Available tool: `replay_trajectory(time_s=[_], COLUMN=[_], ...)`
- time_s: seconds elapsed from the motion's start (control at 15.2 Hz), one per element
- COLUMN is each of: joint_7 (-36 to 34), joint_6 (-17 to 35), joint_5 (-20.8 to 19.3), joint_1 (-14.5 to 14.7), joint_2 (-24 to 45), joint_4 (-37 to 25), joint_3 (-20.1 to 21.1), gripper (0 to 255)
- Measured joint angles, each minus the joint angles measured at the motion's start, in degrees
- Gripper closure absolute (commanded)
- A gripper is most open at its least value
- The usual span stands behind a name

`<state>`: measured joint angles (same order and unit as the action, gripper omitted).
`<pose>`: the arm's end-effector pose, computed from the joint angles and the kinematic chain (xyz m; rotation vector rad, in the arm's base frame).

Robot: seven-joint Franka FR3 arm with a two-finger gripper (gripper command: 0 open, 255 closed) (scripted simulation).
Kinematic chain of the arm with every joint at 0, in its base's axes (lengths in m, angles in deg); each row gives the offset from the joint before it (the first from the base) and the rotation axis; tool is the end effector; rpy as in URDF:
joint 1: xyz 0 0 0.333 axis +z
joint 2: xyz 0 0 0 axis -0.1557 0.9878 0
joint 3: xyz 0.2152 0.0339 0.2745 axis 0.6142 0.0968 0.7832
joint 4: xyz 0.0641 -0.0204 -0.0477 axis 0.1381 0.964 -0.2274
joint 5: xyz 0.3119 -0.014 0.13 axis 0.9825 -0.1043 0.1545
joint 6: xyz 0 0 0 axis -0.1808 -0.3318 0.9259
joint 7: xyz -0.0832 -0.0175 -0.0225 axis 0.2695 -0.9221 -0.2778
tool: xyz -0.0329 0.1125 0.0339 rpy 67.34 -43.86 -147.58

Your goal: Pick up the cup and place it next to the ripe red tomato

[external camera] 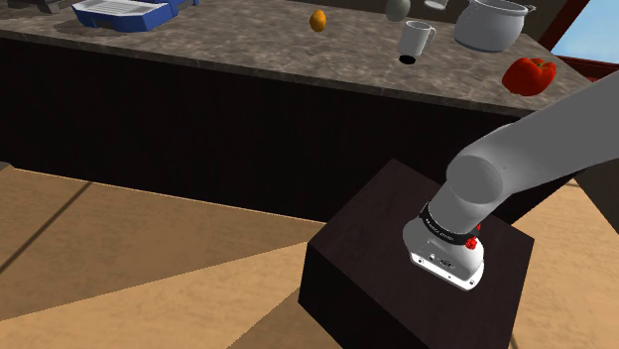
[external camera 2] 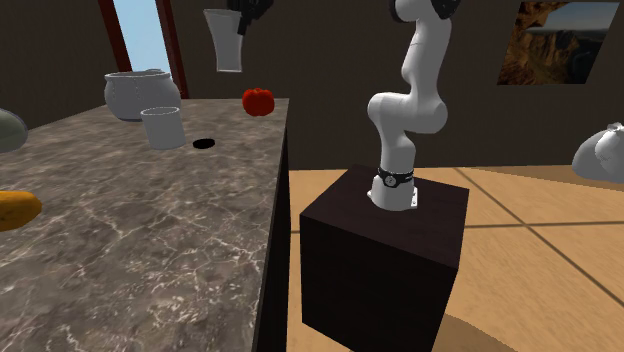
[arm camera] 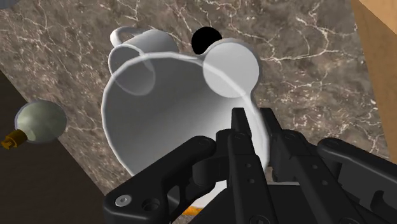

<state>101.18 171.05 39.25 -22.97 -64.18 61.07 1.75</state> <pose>0.2608 -0.2677 0.7265 2.8169 0.1576 0.2423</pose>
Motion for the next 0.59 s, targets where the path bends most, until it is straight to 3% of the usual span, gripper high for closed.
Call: replay_trajectory(time_s=[0.59], joint_7=[10.85], joint_6=[-0.38], joint_5=[-2.02], joint_1=[-2.98], joint_2=[-5.20], joint_4=[1.69], joint_3=[-8.14], gripper=[255])
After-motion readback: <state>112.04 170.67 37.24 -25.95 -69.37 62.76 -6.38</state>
